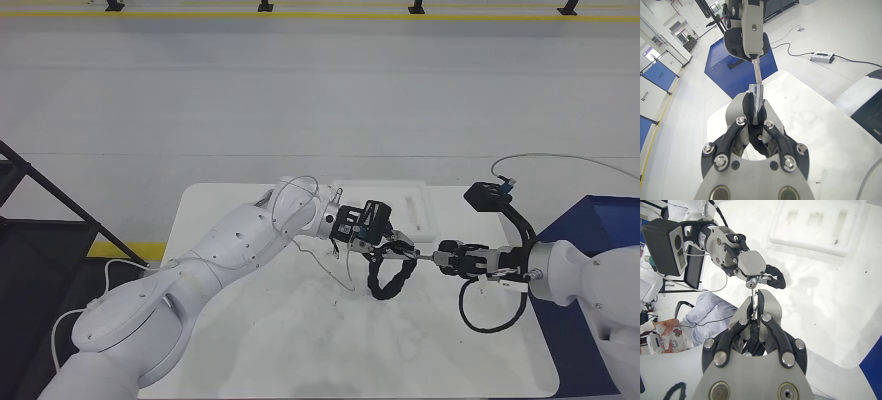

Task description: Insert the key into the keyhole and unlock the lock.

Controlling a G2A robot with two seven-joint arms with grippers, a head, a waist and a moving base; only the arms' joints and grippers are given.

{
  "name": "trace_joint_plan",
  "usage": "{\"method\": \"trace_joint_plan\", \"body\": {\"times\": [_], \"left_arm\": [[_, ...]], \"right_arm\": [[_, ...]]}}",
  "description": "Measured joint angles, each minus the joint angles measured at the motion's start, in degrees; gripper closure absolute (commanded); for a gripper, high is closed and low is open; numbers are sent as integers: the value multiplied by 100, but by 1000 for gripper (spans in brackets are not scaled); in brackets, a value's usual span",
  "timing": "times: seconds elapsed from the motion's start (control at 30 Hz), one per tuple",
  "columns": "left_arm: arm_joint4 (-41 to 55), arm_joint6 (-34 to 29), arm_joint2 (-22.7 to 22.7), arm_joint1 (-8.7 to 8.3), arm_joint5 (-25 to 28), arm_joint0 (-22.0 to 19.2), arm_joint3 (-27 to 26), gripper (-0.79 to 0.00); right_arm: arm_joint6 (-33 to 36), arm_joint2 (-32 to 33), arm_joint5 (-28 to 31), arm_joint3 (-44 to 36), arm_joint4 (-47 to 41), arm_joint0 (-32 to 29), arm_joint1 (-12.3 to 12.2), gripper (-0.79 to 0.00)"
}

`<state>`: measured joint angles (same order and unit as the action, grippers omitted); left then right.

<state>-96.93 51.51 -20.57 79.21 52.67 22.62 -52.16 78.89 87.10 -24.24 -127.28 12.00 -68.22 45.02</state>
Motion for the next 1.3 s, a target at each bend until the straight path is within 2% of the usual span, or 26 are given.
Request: {"method": "trace_joint_plan", "body": {"times": [0.57, 0.93, 1.3], "left_arm": [[32, -6, -1, 61, 16, 27, 36, 0], [227, 57, 6, 37, -46, 78, 97, 0], [925, 243, 79, -24, -232, 356, 322, 0]], "right_arm": [[-131, -38, 32, 45, -97, -5, -59, 0], [-275, -93, -41, 96, -222, 51, -82, 0], [-942, 10, -304, -224, -196, -195, -89, 0]]}}
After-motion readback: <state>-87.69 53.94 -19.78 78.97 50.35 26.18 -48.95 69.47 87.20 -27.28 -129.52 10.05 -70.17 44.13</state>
